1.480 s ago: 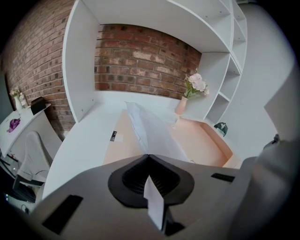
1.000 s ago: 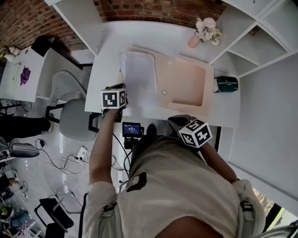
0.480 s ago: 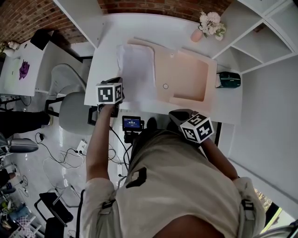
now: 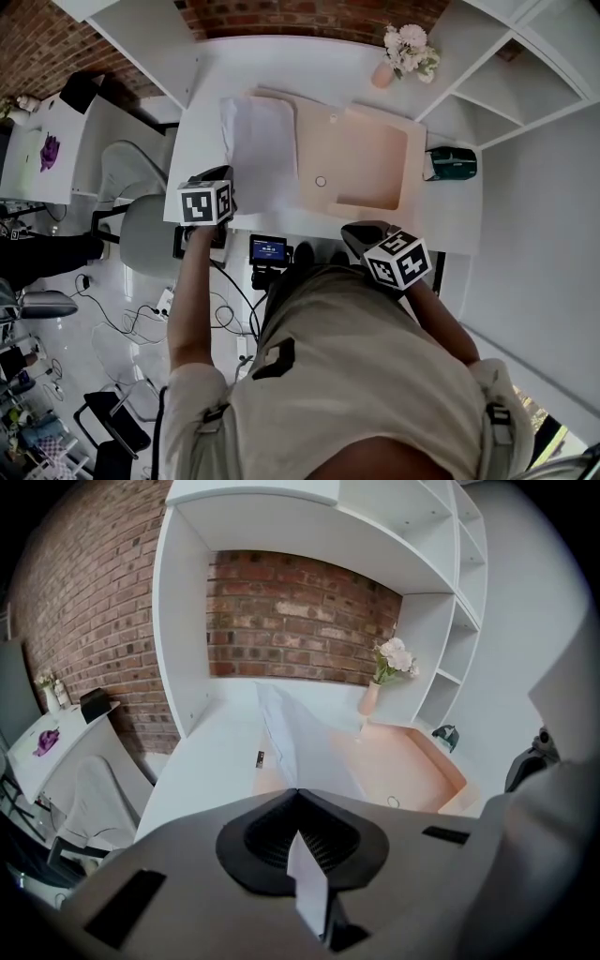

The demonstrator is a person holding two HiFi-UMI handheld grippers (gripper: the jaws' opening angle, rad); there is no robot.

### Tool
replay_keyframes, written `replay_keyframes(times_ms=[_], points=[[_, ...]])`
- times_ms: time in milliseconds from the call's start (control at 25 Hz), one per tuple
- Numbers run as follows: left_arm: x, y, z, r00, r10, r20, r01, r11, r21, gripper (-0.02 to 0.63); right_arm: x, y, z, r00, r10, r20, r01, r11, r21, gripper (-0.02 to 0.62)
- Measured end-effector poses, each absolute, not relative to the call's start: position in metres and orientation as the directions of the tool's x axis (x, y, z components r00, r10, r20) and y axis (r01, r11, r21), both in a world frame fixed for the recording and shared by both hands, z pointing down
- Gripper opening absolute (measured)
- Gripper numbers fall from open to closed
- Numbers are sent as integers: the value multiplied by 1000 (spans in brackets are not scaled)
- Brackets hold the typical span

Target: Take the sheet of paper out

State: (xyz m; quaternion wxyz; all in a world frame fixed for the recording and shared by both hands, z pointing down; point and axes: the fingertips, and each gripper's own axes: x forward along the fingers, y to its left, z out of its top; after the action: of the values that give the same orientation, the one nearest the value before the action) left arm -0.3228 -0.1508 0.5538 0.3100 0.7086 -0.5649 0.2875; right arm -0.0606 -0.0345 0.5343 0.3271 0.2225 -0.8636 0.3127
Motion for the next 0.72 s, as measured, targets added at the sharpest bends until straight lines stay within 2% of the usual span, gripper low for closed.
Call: replay_keyframes(times_ms=[720], points=[[-300,-112,492,152,-743,651,-986,-66,155,17,-18,-39,531,-722,-217,657,-603,662,-444,26]])
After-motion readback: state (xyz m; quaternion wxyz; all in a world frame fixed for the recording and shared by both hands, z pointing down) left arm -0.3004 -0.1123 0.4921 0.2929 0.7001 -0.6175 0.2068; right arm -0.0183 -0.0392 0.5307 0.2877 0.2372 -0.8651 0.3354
